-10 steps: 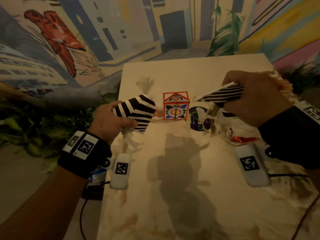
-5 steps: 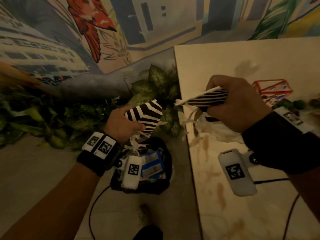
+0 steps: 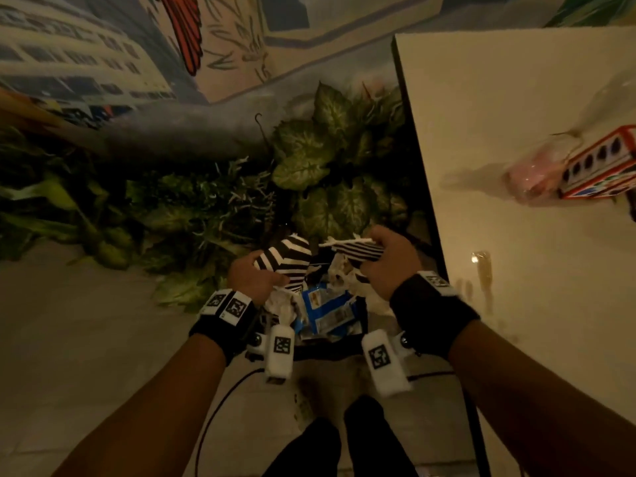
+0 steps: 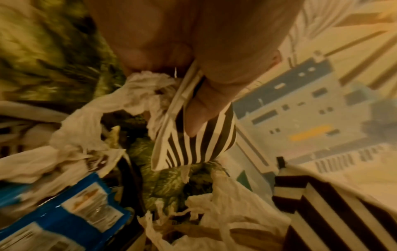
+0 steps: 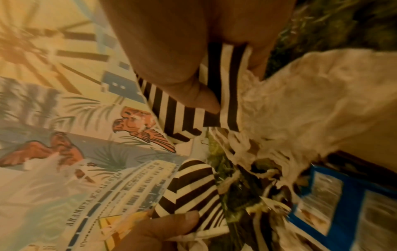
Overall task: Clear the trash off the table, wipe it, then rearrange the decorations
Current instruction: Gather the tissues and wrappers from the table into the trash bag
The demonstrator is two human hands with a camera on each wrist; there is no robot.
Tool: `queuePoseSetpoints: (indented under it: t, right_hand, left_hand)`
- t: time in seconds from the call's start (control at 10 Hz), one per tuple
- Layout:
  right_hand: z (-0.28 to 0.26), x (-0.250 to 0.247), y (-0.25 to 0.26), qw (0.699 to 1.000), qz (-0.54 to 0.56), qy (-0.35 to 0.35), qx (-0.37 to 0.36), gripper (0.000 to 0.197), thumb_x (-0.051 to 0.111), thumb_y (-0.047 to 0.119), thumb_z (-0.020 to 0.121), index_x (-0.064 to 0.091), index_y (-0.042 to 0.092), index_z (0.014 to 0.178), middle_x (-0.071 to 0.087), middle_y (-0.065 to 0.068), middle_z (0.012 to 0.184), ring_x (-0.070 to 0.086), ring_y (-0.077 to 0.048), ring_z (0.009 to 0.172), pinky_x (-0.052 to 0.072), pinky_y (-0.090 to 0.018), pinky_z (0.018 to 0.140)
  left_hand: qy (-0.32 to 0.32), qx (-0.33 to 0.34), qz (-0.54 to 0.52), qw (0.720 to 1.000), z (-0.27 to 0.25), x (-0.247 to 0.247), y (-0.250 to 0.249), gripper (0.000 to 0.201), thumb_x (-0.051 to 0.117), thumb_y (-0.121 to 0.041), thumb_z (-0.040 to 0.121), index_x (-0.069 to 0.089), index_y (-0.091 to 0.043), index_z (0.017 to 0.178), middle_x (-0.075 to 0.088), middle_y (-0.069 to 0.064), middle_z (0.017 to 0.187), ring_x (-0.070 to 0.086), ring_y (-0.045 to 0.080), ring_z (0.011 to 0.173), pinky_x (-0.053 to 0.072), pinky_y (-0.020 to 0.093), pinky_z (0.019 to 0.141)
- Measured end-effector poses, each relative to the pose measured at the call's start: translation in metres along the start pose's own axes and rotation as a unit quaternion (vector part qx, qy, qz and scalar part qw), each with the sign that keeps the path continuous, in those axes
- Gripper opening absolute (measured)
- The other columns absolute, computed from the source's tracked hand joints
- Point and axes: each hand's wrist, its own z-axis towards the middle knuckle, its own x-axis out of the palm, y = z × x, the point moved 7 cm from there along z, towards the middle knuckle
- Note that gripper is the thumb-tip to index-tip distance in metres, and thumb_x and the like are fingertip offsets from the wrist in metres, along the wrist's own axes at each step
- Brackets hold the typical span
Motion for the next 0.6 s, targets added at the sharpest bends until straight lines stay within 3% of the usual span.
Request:
queuePoseSetpoints:
  t: [0.1,0.2,0.3,0.4,0.5,0.6]
  right_hand:
    - [0.018,0.04,-0.027,0.999,0.017,0.026,0.035,0.022,0.061,-0.003,0.078,0.051,0.016,0.073,0.051,0.003,0.068,0.054,-0.015,0.067,0.05,-0.032,0.061]
    - [0.041,0.081,-0.063,0.994,0.028,0.059,0.083,0.021,0.057,-0.007,0.081,0.059,0.013,0.088,0.056,0.001,0.08,0.059,-0.019,0.082,0.052,-0.031,0.073]
    - [0.059,0.118,-0.096,0.988,0.01,0.089,0.123,0.029,0.058,-0.004,0.083,0.061,0.01,0.109,0.056,0.0,0.096,0.058,-0.02,0.097,0.044,-0.026,0.081]
    - [0.075,0.155,-0.128,0.982,-0.021,0.126,0.14,0.035,0.057,-0.001,0.085,0.058,0.009,0.118,0.059,-0.01,0.117,0.057,-0.027,0.11,0.044,-0.029,0.092]
    - [0.091,0.189,-0.15,0.974,-0.05,0.156,0.159,0.035,0.051,0.007,0.09,0.054,0.012,0.124,0.055,-0.013,0.126,0.053,-0.031,0.117,0.043,-0.036,0.101]
    - [0.108,0.215,-0.172,0.966,-0.062,0.175,0.181,0.038,0.05,0.02,0.093,0.048,0.013,0.13,0.05,-0.012,0.131,0.051,-0.031,0.117,0.041,-0.036,0.103]
  left_hand:
    - [0.013,-0.062,-0.04,0.997,0.02,0.015,0.04,0.06,0.079,0.0,0.066,0.057,-0.004,0.122,0.062,0.013,0.117,0.059,0.032,0.106,0.051,0.04,0.087]
    - [0.025,-0.11,-0.082,0.99,0.049,0.038,0.08,0.059,0.081,0.0,0.062,0.06,-0.007,0.117,0.064,0.013,0.116,0.061,0.035,0.103,0.051,0.05,0.09]
    - [0.041,-0.155,-0.109,0.981,0.078,0.063,0.12,0.062,0.081,-0.001,0.063,0.058,-0.01,0.12,0.062,0.011,0.118,0.06,0.035,0.105,0.05,0.049,0.091]
    - [0.07,-0.178,-0.076,0.979,0.104,0.088,0.162,0.076,0.088,-0.017,0.056,0.054,-0.012,0.124,0.059,0.008,0.125,0.058,0.034,0.109,0.048,0.05,0.095]
    - [0.065,-0.229,-0.084,0.968,0.145,0.113,0.222,0.101,0.095,-0.026,0.029,0.057,-0.009,0.121,0.062,0.015,0.122,0.062,0.034,0.104,0.05,0.052,0.092]
    - [0.067,-0.267,-0.064,0.959,0.172,0.127,0.258,0.105,0.093,-0.034,0.039,0.048,-0.007,0.13,0.058,0.016,0.128,0.061,0.035,0.106,0.05,0.047,0.091]
